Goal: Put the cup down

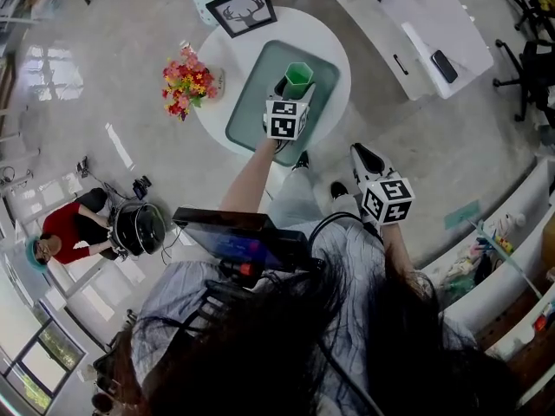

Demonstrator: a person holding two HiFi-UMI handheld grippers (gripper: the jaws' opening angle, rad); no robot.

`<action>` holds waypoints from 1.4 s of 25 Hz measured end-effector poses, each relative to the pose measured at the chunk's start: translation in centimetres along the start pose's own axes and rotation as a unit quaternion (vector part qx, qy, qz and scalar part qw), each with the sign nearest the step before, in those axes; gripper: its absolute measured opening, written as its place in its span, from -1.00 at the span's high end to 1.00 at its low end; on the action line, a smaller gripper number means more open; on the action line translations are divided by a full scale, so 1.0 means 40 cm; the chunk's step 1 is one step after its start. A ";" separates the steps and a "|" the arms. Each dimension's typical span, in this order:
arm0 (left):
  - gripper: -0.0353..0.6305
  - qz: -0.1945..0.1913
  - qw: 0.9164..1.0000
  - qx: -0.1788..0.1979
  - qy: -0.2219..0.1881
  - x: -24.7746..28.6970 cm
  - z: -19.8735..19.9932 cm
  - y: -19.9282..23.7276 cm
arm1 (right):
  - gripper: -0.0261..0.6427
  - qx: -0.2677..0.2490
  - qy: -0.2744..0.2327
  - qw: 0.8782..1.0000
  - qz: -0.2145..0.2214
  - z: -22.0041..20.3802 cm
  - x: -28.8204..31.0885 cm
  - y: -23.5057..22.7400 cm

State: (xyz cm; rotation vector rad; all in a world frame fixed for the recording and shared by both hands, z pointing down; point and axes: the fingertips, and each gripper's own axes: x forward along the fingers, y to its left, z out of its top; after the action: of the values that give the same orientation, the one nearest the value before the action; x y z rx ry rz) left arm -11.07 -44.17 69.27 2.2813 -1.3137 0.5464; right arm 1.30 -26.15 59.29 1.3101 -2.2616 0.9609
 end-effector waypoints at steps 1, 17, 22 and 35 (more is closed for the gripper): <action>-0.05 0.002 1.000 0.004 0.001 0.005 -0.002 0.001 | 0.77 0.002 0.000 1.000 -0.001 -0.004 -0.003 -0.003; -0.05 -0.025 0.997 0.056 0.049 0.038 -0.058 -0.028 | 0.77 0.014 0.001 1.000 -0.001 -0.005 -0.015 -0.021; -0.05 -0.020 0.995 0.062 0.076 0.016 -0.090 -0.022 | 0.77 0.011 0.002 1.000 0.002 -0.001 -0.014 -0.032; -0.05 -0.005 0.997 0.072 0.037 -0.156 -0.068 -0.060 | 0.77 -0.013 -0.015 0.999 0.035 0.020 -0.028 -0.008</action>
State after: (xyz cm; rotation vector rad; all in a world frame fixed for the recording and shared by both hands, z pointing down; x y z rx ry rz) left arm -12.18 -37.23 67.69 2.3569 -1.2626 0.7365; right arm 2.19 -26.14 58.16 1.2521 -2.3486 0.9382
